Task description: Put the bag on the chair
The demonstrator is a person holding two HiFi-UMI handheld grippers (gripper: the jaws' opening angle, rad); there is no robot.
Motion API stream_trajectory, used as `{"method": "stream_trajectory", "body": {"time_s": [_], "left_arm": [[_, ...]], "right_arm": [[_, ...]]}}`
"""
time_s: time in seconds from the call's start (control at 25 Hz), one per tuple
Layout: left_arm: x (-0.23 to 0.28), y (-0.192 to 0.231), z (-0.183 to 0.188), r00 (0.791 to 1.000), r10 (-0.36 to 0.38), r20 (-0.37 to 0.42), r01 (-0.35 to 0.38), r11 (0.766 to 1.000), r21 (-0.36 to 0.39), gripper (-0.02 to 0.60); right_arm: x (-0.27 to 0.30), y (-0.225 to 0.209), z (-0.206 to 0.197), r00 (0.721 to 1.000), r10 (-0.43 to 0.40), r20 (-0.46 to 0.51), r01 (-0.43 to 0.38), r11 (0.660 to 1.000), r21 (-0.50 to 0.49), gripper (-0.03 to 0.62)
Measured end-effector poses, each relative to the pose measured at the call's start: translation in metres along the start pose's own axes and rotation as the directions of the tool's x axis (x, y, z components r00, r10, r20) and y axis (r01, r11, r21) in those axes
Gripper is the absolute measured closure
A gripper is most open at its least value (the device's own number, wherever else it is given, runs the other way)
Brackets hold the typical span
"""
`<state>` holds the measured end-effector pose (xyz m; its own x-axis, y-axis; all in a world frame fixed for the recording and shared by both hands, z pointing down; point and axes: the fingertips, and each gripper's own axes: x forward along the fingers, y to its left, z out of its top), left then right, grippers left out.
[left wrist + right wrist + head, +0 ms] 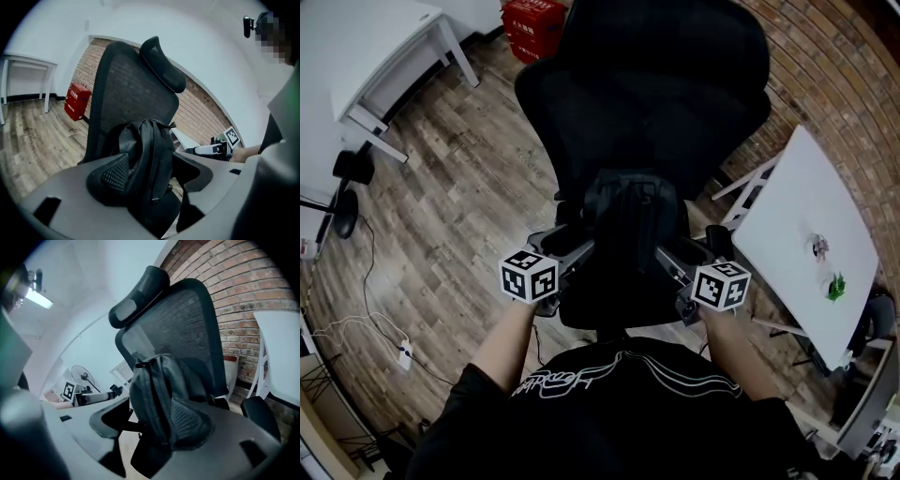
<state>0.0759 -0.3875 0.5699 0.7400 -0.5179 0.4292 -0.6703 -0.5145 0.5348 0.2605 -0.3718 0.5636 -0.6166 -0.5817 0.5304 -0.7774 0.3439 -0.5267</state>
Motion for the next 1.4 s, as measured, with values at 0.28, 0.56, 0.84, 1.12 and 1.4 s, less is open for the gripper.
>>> {"method": "stream_trajectory", "body": {"time_s": [0.28,0.56,0.84,1.12,1.4], "left_arm": [[-0.068,-0.048,0.020,0.997,-0.044,0.067,0.040,0.998,0.053,0.391],[-0.120,-0.117,0.019,0.991,-0.125,0.056,0.115,0.982,0.153,0.525],[-0.171,-0.164,0.004,0.988,-0.151,0.031,0.139,0.961,0.241,0.532],[-0.206,-0.199,-0.004,0.977,-0.207,0.053,0.188,0.950,0.248,0.534],[-0.226,-0.212,-0.020,0.977,-0.209,0.051,0.186,0.941,0.284,0.537]], "right_arm": [[-0.028,0.106,0.013,0.983,0.166,0.080,-0.158,0.983,-0.098,0.426],[-0.059,0.156,-0.007,0.984,0.148,0.095,-0.131,0.977,-0.168,0.578],[-0.106,0.220,-0.014,0.945,0.290,0.153,-0.262,0.948,-0.182,0.600],[-0.141,0.263,-0.030,0.925,0.328,0.191,-0.280,0.929,-0.241,0.600],[-0.158,0.284,-0.053,0.918,0.334,0.213,-0.267,0.919,-0.291,0.600]]}}
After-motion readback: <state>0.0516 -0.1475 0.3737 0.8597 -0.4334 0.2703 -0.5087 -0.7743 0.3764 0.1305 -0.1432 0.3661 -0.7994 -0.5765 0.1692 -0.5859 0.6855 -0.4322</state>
